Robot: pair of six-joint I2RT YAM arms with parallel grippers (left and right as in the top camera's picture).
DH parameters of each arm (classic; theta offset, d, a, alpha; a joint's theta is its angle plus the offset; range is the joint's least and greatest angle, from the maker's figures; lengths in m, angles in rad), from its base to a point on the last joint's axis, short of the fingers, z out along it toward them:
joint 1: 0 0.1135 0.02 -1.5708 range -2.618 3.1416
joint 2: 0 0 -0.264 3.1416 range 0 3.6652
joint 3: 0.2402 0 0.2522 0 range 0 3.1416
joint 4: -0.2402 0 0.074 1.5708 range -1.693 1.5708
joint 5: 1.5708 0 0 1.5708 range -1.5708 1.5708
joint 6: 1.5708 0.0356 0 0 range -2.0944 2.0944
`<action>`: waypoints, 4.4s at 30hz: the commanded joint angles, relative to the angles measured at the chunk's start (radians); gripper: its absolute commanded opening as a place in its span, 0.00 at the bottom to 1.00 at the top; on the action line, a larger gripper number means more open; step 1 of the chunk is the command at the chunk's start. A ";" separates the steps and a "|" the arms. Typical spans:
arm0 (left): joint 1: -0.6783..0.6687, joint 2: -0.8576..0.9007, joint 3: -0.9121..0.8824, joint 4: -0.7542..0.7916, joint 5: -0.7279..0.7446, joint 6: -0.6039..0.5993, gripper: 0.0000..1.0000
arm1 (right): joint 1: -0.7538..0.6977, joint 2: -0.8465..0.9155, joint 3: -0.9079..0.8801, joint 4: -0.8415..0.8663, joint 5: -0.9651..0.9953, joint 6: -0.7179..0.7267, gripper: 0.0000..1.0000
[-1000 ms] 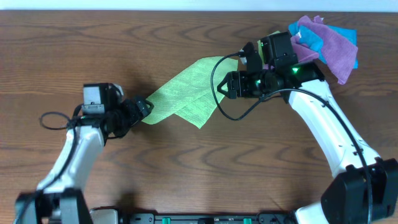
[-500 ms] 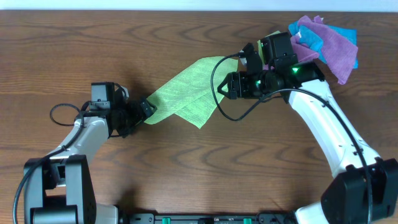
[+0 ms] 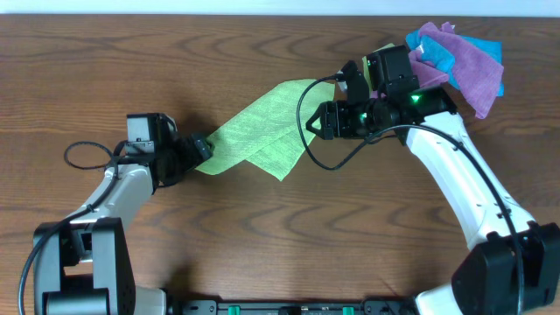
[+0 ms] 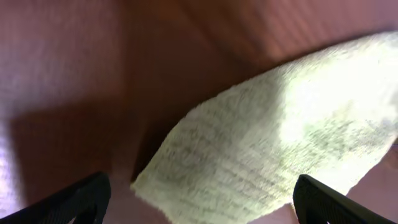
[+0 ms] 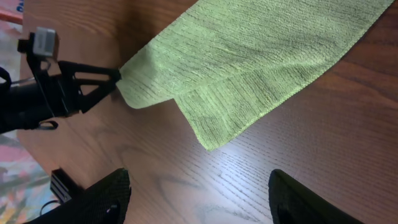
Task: Fold the cloth
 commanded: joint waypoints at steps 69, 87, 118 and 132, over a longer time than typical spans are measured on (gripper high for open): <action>0.009 0.126 0.210 0.116 0.327 -0.055 0.06 | 0.251 0.260 -0.492 0.828 -0.088 0.448 0.66; 0.009 0.126 0.210 0.115 0.370 -0.054 0.06 | 0.251 0.383 -0.492 0.957 0.052 0.477 0.54; 0.107 0.126 0.271 0.129 0.535 -0.055 0.06 | 0.163 0.004 -0.491 0.674 0.149 0.338 0.01; 0.107 0.119 0.287 0.044 0.718 -0.035 0.06 | 0.108 -0.261 -0.491 0.586 0.188 0.299 0.01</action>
